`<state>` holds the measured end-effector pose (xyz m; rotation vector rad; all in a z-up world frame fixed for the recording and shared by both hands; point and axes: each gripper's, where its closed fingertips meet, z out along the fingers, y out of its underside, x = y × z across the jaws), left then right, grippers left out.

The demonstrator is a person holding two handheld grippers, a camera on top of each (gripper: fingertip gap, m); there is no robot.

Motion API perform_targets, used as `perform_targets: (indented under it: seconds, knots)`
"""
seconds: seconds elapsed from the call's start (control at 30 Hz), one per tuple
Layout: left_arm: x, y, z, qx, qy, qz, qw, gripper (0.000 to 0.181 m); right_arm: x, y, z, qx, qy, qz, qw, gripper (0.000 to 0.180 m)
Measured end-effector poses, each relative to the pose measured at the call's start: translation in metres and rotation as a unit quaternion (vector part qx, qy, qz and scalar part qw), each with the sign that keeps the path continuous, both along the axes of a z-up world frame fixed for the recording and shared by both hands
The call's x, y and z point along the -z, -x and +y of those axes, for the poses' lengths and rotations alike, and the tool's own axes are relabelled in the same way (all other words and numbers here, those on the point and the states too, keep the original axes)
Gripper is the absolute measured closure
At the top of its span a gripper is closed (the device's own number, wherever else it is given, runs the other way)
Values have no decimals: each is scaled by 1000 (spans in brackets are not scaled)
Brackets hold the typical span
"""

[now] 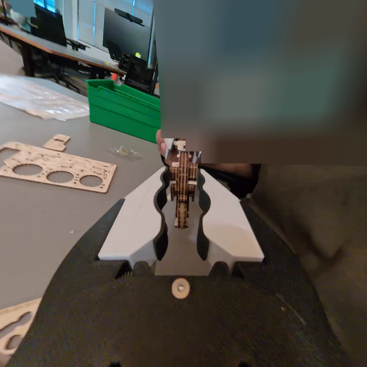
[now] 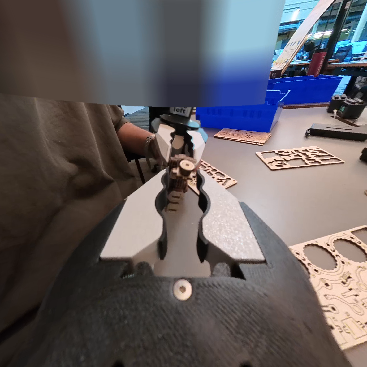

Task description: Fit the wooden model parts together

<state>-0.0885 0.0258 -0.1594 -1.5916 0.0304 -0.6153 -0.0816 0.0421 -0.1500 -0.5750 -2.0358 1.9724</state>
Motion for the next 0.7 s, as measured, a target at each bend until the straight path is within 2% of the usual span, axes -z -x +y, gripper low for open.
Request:
perform_targets:
  seconds: [0.13,0.23,0.43,0.57,0.7]
  knots:
    - [-5,10,1,13,11,-137,990,156,-6,5,7,25,8,14,1000,149]
    - [1,13,2,29,37,-208,977,156,-13,10,16,60,1,50,997,146]
    - [8,17,4,58,72,-329,940,156,-6,12,21,100,-86,124,983,145]
    - [11,18,3,74,83,-380,918,156,7,15,17,117,-162,162,966,148]
    - [12,16,3,85,91,-391,912,156,12,17,14,129,-196,179,956,153]
